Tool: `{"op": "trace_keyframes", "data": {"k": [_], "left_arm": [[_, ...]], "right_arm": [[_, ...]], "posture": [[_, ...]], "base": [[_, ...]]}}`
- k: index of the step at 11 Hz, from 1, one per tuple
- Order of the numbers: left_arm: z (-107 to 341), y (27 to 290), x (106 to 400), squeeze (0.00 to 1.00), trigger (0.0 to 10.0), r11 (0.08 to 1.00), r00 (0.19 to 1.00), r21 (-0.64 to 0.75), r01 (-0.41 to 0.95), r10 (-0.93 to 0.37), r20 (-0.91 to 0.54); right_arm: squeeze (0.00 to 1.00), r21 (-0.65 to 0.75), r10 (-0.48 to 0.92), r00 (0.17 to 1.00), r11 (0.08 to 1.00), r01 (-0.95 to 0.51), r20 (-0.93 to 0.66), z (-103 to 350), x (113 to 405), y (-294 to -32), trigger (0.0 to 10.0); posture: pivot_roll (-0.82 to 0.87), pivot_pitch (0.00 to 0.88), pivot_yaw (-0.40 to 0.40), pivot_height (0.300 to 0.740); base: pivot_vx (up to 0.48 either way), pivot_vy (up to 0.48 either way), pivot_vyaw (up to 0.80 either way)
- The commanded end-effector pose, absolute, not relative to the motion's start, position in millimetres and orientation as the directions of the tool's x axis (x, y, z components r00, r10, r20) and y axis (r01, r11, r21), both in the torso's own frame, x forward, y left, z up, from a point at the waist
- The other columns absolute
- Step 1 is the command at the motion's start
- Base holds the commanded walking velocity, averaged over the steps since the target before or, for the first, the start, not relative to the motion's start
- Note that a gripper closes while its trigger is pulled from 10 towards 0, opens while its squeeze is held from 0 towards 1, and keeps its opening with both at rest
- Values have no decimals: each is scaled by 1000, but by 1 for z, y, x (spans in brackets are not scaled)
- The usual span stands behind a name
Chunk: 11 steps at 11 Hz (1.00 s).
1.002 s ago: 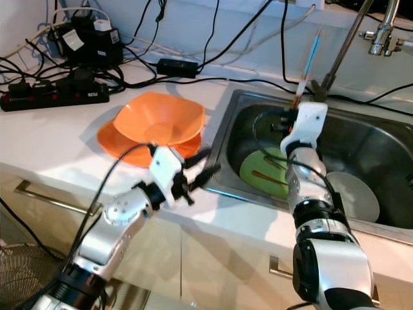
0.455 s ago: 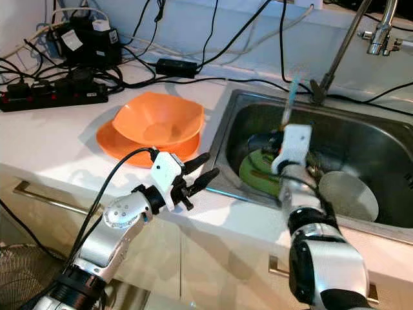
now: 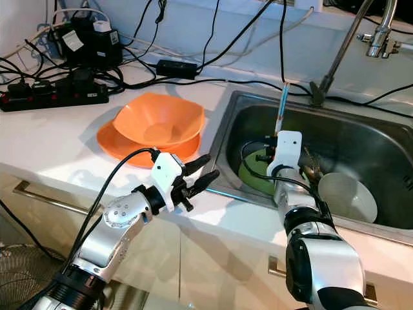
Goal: Kitchen organization
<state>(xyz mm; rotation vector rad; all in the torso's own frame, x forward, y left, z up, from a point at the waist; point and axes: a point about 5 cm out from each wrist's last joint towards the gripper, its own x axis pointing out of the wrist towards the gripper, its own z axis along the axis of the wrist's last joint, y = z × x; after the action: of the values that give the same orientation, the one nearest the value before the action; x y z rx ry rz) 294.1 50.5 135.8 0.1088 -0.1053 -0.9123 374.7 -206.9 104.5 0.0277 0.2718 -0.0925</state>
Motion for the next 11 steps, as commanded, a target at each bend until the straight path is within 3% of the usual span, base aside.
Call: {"op": "trace_keyframes", "data": {"k": [1,2,3,6,7,9,11], "left_arm": [[133,50,293,0,10000,592,596,140,794,-803,17],[133,49,293,0,10000,589,594,140,796,-805,15],[132,49,293,0,10000,587,591,138,798,-807,12],[133,49,292,0,10000,576,581,137,806,-814,7],[134,49,292,0,10000,580,584,144,802,-811,13],[158,50,299,0,10000,634,626,187,751,-773,107],[211,62,311,0,10000,732,673,235,639,-680,291]], "right_arm": [[525,18,-83,945,995,94,-316,98,373,-205,10000],[639,28,-82,945,995,95,-316,98,373,-205,10000],[1000,27,-83,945,995,97,-316,98,373,-205,10000],[1000,25,-86,950,995,98,-301,102,375,-204,10000],[0,16,-87,956,995,95,-280,105,376,-204,10000],[0,40,-79,990,996,84,-115,130,385,-200,10000],[0,95,-47,999,994,46,7,145,388,-193,10000]], "posture": [[246,3,-84,740],[246,3,-84,740],[244,4,-83,740],[242,7,-81,740],[242,8,-80,740],[238,9,-78,740],[240,7,-78,740]], "base": [[0,0,0],[0,0,0],[0,0,0],[0,0,0],[0,0,0],[0,0,0],[0,0,0]]}}
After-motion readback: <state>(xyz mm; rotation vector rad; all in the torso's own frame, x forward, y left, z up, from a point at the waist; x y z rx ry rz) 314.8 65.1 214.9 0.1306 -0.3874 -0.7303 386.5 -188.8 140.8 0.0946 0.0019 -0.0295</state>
